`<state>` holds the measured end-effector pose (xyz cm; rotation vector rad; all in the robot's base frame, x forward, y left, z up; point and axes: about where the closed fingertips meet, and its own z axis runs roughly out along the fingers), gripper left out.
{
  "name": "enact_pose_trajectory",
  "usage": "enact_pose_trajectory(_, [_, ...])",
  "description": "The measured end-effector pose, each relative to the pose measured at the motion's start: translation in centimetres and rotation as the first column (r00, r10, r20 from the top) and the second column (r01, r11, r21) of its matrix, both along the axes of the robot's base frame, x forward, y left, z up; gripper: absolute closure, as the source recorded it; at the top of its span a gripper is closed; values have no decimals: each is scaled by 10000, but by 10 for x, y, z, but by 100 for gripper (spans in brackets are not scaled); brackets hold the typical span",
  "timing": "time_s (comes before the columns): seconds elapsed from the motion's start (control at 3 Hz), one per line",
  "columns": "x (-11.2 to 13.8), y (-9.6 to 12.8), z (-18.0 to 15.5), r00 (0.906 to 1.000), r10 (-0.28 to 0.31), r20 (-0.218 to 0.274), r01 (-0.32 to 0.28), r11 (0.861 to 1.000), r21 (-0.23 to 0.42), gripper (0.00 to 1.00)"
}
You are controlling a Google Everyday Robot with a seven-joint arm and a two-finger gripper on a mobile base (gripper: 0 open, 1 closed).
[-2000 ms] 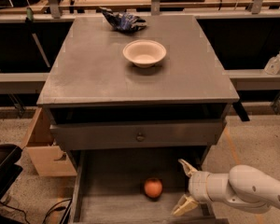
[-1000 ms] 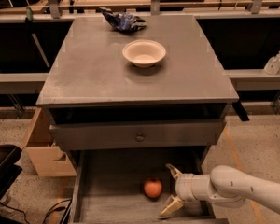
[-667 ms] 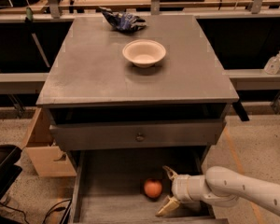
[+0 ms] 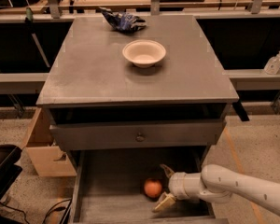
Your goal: Pick orange can from middle drawer and place on counter
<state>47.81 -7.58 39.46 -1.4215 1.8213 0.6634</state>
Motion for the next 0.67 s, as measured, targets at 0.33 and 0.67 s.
enact_pose_trajectory(0.33, [6,6,-9,9999,16,-129,-16,10000,66,0])
enact_pose_trajectory(0.67, [6,11,-20,9996,45,-289,-40,9998,179,17])
